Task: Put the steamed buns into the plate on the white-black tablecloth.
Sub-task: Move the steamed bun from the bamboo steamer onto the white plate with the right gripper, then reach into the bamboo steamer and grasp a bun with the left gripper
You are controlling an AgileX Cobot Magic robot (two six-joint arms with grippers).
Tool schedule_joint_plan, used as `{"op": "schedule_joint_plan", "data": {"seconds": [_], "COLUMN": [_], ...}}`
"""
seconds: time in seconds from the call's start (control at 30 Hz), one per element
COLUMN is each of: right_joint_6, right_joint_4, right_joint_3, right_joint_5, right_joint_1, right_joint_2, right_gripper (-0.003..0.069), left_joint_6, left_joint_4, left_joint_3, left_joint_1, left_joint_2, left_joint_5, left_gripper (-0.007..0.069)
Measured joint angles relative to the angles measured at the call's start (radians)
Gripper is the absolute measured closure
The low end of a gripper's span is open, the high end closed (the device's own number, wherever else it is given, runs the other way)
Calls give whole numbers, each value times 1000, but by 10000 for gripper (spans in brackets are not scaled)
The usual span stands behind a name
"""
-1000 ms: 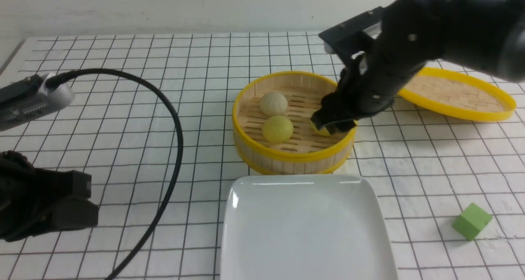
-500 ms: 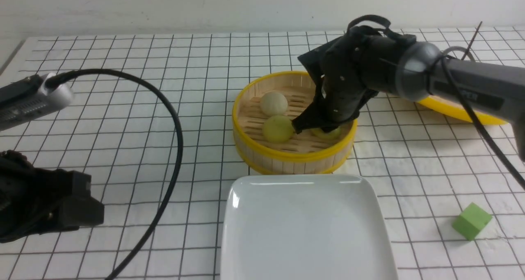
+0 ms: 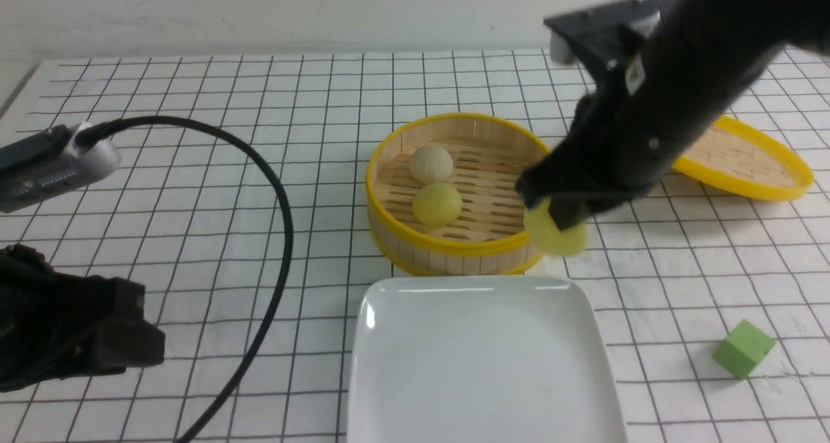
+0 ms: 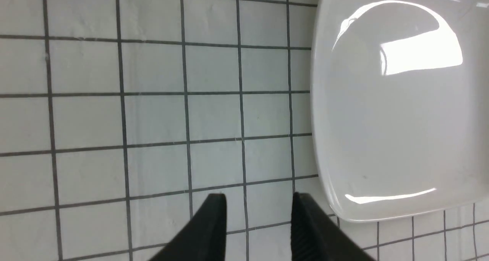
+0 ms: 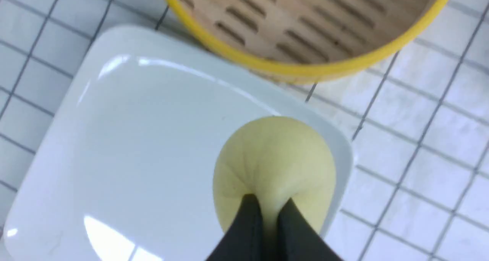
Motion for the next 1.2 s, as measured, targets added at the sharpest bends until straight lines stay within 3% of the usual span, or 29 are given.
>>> {"op": "schedule_joint_plan", "data": {"seconds": [0.17,0.27,0.37,0.47,0.53,0.6,0.7,0.73,0.77,0.8,0.83,1.03,1.2], "right_joint_6": [-2,-2,9,10,10,10,12,31,34,69,82,136,192], "right_joint_4": [25,21,25,11,-25,-86,-162,-202,-212,-237,-242,-246,-246], "right_joint_3": [341,410,401,344,288,232,206,212,214,243,258,457,652], "right_joint_5": [-358,-466,-452,-355,-269,-171,-67,0,15,65,83,105,5], "right_joint_1": [79,83,83,83,83,83,82,81,81,81,81,81,80], "right_joint_2": [40,83,84,50,-5,-78,-197,-294,-304,-403,-437,-714,-905], "right_gripper": [612,533,394,314,301,325,419,516,527,622,645,675,673], "left_joint_6": [-7,-11,-36,-48,-41,-27,-9,9,12,33,35,-18,-223], "left_joint_4": [13,13,-4,-65,-115,-145,-158,-150,-150,-119,-106,14,144], "left_joint_3": [0,0,0,-4,-21,-45,-75,-94,-94,-118,-127,-315,-652], "left_joint_1": [0,0,0,0,0,0,-12,-51,-56,-120,-142,-338,-478], "left_joint_2": [0,0,0,12,37,77,136,182,189,252,284,502,723], "left_joint_5": [-22,-56,-84,-86,-78,-60,-40,-36,-36,-34,-34,-45,-46], "left_gripper": [364,364,364,364,364,364,364,364,364,364,364,364,303]}}
